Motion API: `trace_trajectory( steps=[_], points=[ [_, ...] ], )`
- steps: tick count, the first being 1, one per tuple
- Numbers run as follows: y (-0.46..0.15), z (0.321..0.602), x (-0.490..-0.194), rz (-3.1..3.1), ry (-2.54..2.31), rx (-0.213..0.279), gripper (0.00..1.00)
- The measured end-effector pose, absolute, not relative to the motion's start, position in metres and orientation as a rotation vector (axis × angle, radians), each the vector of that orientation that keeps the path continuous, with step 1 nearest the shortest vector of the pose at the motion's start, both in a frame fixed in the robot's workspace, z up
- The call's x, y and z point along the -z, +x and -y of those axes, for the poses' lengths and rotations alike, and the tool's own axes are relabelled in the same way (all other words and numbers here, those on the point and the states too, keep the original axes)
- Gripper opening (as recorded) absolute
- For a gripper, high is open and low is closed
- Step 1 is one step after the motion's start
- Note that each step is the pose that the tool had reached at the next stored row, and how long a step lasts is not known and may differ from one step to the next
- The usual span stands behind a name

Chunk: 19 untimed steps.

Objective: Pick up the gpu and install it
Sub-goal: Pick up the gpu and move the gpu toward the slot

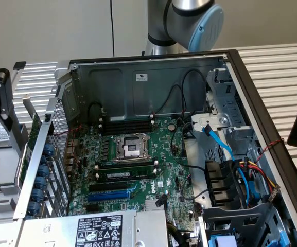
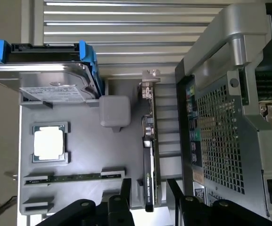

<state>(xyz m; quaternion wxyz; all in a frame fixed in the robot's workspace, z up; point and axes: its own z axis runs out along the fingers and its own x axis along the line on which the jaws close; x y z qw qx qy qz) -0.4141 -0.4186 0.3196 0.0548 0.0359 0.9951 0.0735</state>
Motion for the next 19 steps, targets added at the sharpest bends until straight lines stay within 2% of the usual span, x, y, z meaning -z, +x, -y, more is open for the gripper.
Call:
trace_trajectory(
  steps=[16,19],
  points=[
    [-0.414,0.418,-0.300,-2.995,0.232,-0.224,0.43],
    [-0.414,0.418,-0.295,-2.994,0.236,-0.240,0.45]
  ],
)
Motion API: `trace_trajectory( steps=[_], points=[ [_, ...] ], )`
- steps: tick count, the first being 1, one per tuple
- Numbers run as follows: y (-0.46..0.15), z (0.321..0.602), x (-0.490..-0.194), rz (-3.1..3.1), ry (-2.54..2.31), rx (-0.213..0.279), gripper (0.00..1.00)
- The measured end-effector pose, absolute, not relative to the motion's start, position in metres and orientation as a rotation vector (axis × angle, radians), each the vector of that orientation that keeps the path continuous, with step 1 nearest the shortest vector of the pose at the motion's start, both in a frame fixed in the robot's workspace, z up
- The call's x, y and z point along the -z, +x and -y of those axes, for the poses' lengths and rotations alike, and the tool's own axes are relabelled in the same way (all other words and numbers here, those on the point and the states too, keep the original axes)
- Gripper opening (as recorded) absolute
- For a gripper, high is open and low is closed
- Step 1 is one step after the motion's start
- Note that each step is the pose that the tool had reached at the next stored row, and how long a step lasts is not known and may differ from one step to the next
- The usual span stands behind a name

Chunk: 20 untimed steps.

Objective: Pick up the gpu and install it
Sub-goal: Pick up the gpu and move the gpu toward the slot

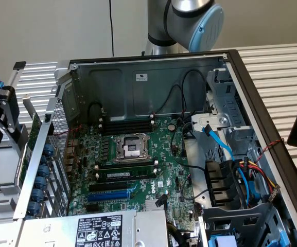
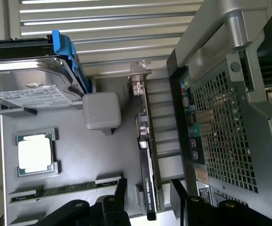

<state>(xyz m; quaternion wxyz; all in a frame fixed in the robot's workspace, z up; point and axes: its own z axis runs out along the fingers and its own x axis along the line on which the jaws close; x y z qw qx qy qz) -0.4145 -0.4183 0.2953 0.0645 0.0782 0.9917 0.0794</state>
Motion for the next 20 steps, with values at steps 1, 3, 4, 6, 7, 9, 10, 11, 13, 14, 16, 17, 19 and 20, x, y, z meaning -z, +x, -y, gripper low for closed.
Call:
trace_trajectory(
  steps=[1,3,4,6,7,9,10,11,13,14,16,17,19,20],
  points=[
    [-0.414,0.418,-0.294,-2.994,0.236,-0.245,0.45],
    [-0.415,0.418,-0.290,-2.993,0.237,-0.252,0.51],
    [-0.414,0.418,-0.289,-2.993,0.237,-0.253,0.51],
    [-0.415,0.418,-0.285,-2.993,0.237,-0.256,0.51],
    [-0.414,0.418,-0.284,-2.992,0.237,-0.258,0.51],
    [-0.414,0.418,-0.280,-2.991,0.237,-0.262,0.51],
    [-0.414,0.418,-0.279,-2.991,0.237,-0.265,0.51],
    [-0.414,0.419,-0.278,-2.991,0.236,-0.269,0.51],
    [-0.414,0.419,-0.275,-2.991,0.229,-0.277,0.51],
    [-0.415,0.419,-0.274,-2.992,0.223,-0.279,0.51],
    [-0.414,0.419,-0.271,-2.993,0.211,-0.284,0.51],
    [-0.414,0.419,-0.270,-2.994,0.204,-0.285,0.51],
    [-0.414,0.419,-0.270,-2.999,0.166,-0.288,0.51],
    [-0.414,0.419,-0.269,-3.002,0.139,-0.290,0.51]
  ],
)
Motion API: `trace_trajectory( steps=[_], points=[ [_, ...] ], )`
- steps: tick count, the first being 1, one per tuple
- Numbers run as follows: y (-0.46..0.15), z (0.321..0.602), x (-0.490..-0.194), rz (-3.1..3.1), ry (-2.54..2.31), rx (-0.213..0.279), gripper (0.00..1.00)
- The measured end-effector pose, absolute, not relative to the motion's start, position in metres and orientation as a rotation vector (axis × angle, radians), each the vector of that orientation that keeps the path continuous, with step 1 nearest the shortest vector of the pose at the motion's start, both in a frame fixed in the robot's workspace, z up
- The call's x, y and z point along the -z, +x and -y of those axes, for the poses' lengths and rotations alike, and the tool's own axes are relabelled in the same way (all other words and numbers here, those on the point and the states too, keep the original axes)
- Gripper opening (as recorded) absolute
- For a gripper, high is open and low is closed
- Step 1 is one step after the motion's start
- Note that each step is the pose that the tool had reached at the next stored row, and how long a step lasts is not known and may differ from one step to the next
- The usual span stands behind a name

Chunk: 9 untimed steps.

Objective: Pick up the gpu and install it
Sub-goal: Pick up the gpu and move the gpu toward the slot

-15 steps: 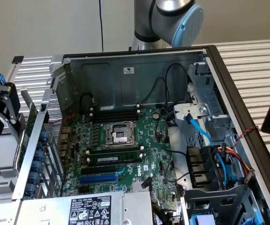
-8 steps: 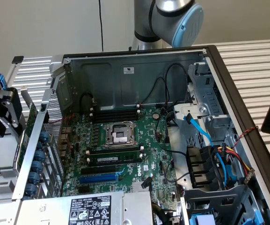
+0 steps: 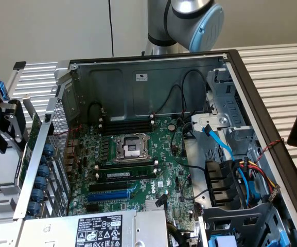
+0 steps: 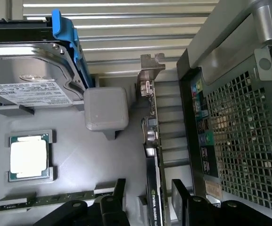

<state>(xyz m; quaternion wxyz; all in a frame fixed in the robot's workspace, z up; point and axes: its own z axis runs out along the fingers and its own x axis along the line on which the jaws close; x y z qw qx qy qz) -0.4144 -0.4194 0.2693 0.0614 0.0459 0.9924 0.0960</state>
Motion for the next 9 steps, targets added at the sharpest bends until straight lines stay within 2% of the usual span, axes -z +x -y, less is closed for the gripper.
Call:
trace_trajectory(
  steps=[9],
  points=[
    [-0.4130,0.4203,-0.2648,-2.983,0.106,-0.292,0.51]
  ],
)
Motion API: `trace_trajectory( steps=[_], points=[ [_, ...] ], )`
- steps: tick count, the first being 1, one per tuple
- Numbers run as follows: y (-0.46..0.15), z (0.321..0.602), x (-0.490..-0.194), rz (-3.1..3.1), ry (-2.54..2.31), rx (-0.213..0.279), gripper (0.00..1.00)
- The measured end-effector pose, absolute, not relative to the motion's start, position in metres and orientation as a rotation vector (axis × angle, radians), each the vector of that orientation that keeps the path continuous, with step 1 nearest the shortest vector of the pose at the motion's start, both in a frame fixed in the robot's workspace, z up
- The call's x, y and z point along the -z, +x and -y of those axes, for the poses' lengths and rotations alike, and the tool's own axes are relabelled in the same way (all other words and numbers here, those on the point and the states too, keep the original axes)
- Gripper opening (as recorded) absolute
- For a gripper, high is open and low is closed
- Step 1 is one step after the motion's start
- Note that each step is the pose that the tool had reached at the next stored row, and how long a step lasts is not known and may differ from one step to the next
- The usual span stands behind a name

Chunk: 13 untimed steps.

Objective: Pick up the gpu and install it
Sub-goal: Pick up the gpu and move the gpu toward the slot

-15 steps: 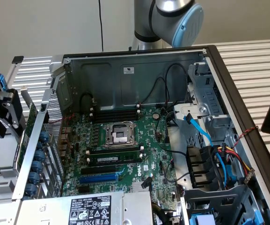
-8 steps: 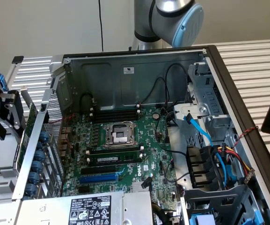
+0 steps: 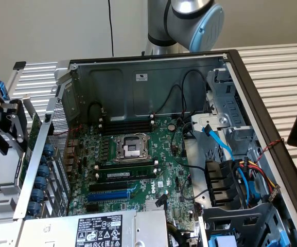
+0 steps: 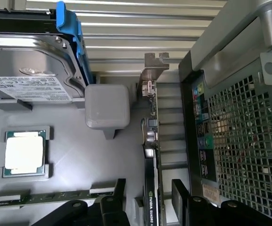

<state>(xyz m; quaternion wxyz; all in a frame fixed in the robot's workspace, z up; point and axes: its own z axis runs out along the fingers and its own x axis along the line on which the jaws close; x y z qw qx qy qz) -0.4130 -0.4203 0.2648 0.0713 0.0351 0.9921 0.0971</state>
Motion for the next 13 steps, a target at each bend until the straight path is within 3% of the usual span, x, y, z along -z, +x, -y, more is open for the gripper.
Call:
trace_trajectory(
  steps=[13],
  points=[
    [-0.407,0.421,-0.241,-2.982,0.113,-0.295,0.51]
  ],
)
